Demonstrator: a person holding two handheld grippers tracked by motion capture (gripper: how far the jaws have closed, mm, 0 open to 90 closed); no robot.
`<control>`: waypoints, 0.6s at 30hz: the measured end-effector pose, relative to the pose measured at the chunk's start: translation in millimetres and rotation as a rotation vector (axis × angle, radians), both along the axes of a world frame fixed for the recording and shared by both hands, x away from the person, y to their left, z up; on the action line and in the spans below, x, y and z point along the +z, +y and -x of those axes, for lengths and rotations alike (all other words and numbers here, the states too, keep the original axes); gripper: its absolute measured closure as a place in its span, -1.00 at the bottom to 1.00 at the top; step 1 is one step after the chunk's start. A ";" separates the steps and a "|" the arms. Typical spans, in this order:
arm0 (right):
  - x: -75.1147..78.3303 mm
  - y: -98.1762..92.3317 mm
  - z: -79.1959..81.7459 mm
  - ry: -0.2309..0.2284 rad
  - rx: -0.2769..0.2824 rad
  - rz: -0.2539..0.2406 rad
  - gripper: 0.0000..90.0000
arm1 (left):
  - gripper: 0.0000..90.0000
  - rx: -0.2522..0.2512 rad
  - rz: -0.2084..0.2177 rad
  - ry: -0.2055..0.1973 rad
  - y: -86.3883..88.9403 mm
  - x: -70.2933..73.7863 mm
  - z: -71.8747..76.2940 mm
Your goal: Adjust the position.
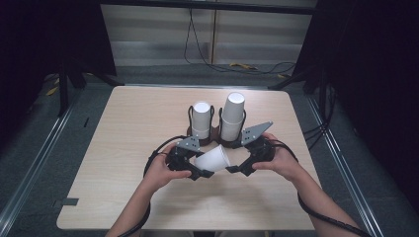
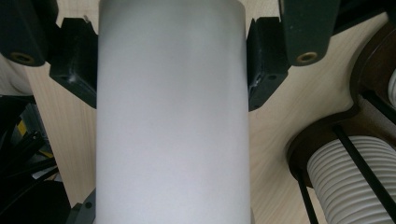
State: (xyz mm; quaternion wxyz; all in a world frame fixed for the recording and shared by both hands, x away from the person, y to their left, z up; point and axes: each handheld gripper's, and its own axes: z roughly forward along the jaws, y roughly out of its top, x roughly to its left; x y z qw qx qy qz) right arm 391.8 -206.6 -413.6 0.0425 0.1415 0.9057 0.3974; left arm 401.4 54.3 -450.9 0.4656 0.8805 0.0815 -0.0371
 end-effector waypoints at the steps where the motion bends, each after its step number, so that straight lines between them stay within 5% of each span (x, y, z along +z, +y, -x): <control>1: 0.0 0.0 0.0 0.000 0.000 0.000 -0.73 | -0.29 0.000 0.000 0.000 0.0 0.0 0.0; 18: -6.1 2.7 1.5 0.023 -0.002 -0.066 -0.72 | -0.29 -0.015 0.044 0.016 -1.9 -1.6 -0.3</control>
